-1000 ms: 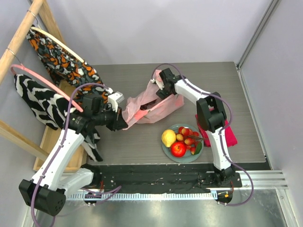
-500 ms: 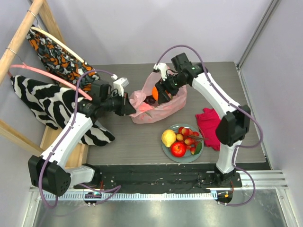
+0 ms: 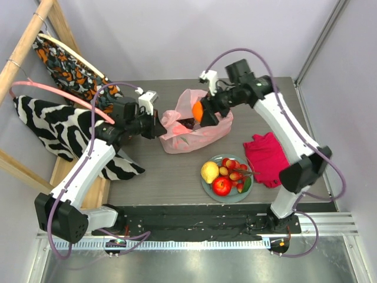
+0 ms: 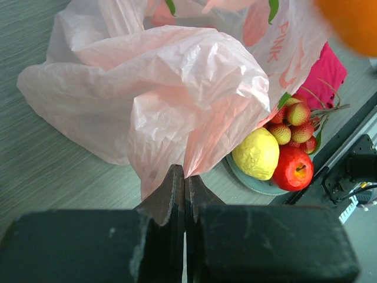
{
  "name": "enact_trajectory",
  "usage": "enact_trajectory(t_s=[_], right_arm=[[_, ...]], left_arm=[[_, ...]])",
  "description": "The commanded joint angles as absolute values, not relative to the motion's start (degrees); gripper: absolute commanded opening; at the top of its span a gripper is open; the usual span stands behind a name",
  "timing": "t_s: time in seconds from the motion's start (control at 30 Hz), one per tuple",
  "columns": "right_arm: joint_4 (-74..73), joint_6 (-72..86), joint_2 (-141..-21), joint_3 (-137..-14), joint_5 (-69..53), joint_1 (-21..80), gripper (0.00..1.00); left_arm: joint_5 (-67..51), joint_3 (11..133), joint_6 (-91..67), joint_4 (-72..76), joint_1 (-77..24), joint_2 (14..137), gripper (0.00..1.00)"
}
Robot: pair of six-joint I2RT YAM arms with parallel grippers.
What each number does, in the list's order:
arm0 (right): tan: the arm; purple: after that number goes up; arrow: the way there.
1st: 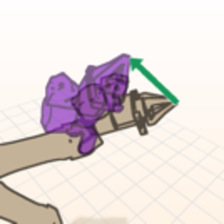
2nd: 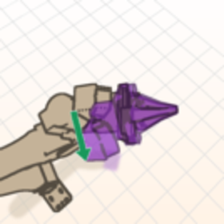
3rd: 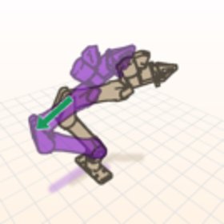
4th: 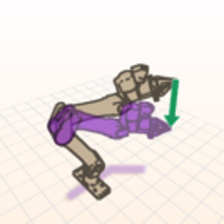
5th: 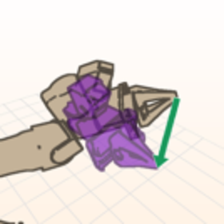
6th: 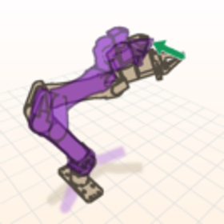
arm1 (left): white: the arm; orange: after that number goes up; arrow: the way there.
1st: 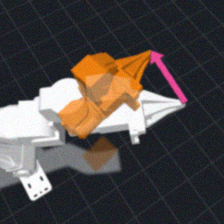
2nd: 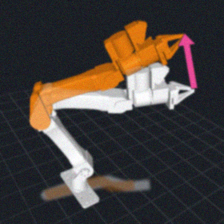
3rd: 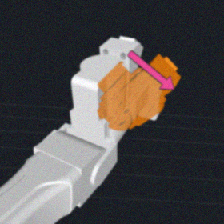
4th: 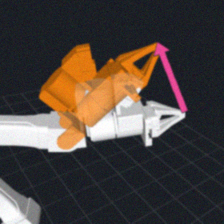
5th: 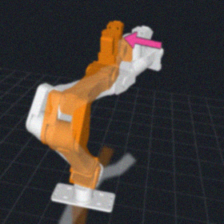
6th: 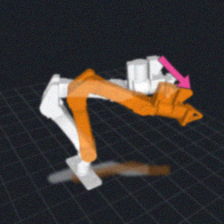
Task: Take the fake fruits out of the plastic bag
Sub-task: Take out the fake fruit from the plastic bag, then place the fake fruit on the plate.
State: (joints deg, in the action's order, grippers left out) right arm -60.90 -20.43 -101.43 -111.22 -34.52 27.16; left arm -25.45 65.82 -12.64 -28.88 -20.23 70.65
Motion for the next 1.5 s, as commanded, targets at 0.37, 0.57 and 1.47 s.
enact_trajectory(t_s=[0.37,0.57,1.47], right_arm=[[-63.4,-40.4,-70.3,-70.2,-10.6,16.6,0.35],[-49.9,-42.4,-78.0,-67.2,-4.2,16.5,0.33],[-46.5,-49.1,-91.4,-63.3,-9.3,26.5,0.41]], left_arm=[[-25.8,67.6,-17.8,-23.4,-17.7,72.2,0.00],[-25.8,67.6,-17.3,-24.9,-17.1,70.9,0.00],[-29.1,65.1,-21.8,-22.2,-11.2,70.3,0.00]])
